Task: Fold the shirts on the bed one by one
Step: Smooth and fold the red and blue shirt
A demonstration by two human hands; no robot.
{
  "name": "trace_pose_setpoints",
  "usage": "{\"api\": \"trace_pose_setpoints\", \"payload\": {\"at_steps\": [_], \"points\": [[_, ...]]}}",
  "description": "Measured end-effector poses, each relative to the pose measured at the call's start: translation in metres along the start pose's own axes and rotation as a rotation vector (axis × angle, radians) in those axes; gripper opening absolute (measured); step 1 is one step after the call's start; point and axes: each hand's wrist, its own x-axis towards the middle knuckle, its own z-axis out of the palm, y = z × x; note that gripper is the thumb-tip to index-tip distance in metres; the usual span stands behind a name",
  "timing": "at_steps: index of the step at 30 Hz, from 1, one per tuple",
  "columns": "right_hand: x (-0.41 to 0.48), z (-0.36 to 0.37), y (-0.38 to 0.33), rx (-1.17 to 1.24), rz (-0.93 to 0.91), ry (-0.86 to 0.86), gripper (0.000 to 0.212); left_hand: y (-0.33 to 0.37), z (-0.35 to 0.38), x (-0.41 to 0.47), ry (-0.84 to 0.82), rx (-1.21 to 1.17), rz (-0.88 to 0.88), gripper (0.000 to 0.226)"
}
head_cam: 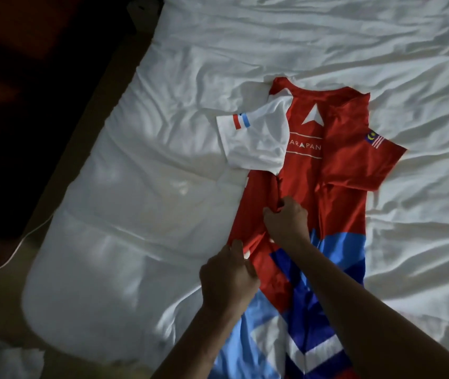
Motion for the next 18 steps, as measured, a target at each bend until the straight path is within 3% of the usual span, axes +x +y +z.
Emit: {"api": "trace_pose_setpoints", "payload": {"at_steps": [4,8,9,12,15,18], "points": [[-0.023,-0.003,0.009,0.034,-0.03,0.047,0.024,-0.021,-0.011,-0.041,-0.059,0.093,-0.033,0.032],[-0.06,0.007,0.017,0.077,0.071,-0.111,0.059,-0.03,-0.019,-0.082,-0.05,0.092,0.056,0.036],[-0.07,0.011,0.018,0.07,0.091,-0.148,0.059,-0.029,-0.019,-0.09,-0.04,0.094,0.097,0.035],[-0.095,0.016,0.029,0.092,0.112,-0.135,0.027,-0.023,-0.019,-0.105,-0.047,0.08,0.192,0.028],[-0.112,0.016,0.051,0.144,0.135,0.001,0.028,-0.023,-0.02,-0.127,-0.05,-0.014,0.282,0.015],[-0.139,0.017,0.065,0.208,0.155,-0.003,0.035,-0.033,-0.022,-0.143,-0.037,-0.228,0.163,0.024]]}}
